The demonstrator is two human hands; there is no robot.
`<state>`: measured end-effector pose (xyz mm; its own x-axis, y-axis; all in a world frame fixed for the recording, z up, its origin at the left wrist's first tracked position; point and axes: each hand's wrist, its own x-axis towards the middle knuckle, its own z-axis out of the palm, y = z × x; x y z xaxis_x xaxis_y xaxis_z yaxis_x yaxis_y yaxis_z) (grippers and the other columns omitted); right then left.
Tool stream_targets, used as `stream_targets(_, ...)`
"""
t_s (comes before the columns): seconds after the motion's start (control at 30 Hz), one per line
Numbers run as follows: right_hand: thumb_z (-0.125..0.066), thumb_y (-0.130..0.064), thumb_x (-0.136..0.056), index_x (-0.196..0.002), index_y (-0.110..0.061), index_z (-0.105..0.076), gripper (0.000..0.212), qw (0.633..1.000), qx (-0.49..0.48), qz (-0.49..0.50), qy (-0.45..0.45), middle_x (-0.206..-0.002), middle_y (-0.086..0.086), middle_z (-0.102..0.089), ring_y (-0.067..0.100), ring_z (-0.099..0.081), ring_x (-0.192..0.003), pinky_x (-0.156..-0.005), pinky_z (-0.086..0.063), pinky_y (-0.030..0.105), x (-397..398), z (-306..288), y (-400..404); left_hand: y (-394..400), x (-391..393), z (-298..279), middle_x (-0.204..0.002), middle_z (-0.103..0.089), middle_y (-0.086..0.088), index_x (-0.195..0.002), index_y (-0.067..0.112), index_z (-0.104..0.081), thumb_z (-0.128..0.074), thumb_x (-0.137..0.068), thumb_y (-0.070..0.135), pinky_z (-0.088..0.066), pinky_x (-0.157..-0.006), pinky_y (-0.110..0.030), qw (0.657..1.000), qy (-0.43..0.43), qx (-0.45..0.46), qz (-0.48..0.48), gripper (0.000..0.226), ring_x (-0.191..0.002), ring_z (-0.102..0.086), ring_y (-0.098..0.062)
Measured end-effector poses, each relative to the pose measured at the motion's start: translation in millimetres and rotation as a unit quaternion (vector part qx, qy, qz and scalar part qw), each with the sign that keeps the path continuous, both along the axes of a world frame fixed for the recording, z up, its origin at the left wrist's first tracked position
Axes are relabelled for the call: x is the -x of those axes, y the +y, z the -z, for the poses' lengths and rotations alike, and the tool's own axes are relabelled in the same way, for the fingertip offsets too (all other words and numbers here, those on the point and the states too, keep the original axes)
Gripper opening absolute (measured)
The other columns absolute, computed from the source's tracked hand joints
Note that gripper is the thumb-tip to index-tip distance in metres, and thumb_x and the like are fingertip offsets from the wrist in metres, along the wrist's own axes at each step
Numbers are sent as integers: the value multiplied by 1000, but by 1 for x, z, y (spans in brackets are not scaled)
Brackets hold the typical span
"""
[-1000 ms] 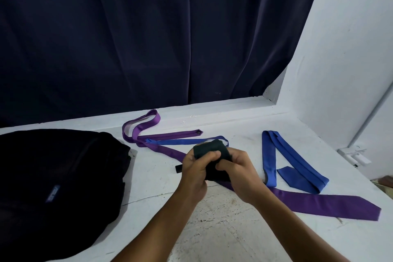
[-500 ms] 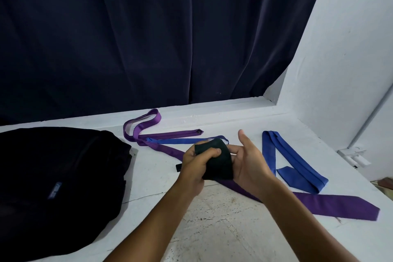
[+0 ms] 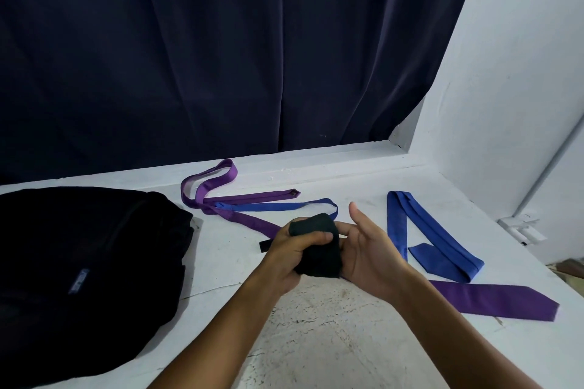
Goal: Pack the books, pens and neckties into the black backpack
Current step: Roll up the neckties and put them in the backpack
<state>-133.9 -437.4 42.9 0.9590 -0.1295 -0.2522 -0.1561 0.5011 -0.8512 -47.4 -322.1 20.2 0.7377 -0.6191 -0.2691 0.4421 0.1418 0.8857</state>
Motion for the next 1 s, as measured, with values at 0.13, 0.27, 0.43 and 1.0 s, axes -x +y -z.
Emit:
stream_targets(0.13, -25, -55, -99, -128, -2, -60, 70, 1000, 5, 6, 1, -128, 25, -61, 36, -58, -121, -99, -51, 47, -1, -1, 5, -1, -2, -1, -94, -71, -12, -102, 10, -66, -72, -73, -7, -55, -73, -37, 999, -18, -17, -22, 34, -93, -67, -30)
stream_targets(0.27, -33, -57, -92, -124, -1, -63, 71, 999, 17, 47, -16, -123, 25, -64, 36, -61, -117, -92, -54, 46, -2, 0, 13, 0, -1, -7, -80, -72, -5, -90, 15, -65, -69, -76, -8, -54, -68, -32, 998, -51, -10, -22, 27, -83, -68, -23)
stream_targets(0.43, -34, -54, -94, -101, -7, -65, 57, 994, 25, 100, -32, -104, 28, -70, 36, -70, -96, -75, -58, 43, -1, -5, 24, 2, -1, -9, -88, -73, -10, -95, 12, -64, -66, -78, -8, -57, -74, -36, 998, -49, -4, -43, 26, -89, -68, -27)
stream_targets(1.0, -35, -47, -101, -98, -13, -58, 41, 990, 7, 142, -12, -94, 34, -69, 45, -67, -96, -83, -54, 49, 2, -26, 33, -2, -12, -25, -91, -67, -11, -98, 11, -62, -69, -75, -1, -51, -67, -33, 996, -22, -51, -65, 26, -91, -64, -30)
